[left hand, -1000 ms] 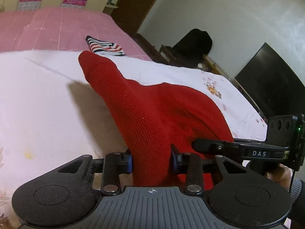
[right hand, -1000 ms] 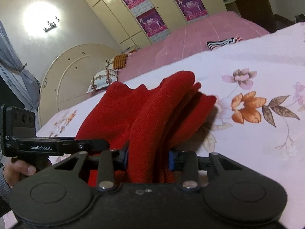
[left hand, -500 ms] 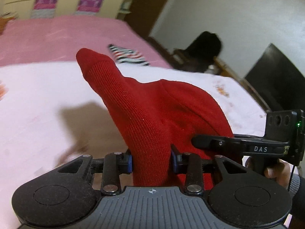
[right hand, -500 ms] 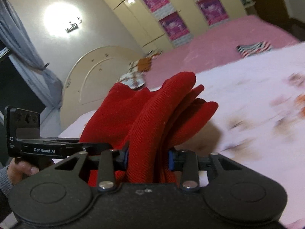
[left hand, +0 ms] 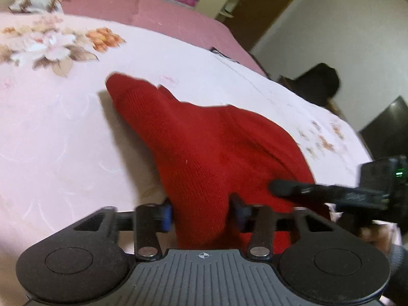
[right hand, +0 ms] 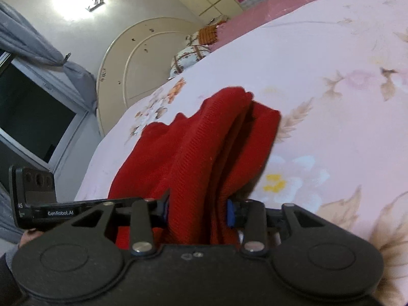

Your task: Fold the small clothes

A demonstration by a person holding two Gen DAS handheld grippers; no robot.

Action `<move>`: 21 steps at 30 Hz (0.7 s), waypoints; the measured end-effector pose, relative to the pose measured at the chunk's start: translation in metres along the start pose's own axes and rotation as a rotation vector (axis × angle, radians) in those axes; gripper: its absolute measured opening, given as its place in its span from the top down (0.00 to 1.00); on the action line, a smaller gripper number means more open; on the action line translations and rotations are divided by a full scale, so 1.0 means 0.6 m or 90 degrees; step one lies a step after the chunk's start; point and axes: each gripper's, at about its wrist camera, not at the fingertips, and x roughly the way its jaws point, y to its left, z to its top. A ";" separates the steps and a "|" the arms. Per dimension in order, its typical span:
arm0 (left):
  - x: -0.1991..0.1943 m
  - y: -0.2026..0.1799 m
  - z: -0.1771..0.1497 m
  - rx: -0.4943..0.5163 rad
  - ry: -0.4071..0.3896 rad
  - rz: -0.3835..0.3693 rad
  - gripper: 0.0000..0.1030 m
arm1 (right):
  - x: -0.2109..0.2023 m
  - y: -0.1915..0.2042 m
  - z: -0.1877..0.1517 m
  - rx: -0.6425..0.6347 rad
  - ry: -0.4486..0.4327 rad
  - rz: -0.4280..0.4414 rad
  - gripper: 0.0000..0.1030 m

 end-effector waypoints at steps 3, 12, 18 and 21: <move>-0.005 0.018 0.005 -0.024 -0.030 0.001 0.43 | -0.034 -0.005 0.021 0.016 -0.056 -0.008 0.55; 0.047 0.032 0.025 -0.047 -0.057 0.053 0.43 | 0.021 0.000 0.069 -0.070 -0.060 -0.115 0.91; 0.010 0.000 0.009 -0.018 -0.076 0.073 0.42 | -0.013 0.024 0.052 -0.125 -0.060 -0.175 0.76; -0.046 -0.012 -0.043 -0.028 -0.120 0.058 0.42 | -0.061 0.073 0.009 -0.212 -0.068 -0.139 0.76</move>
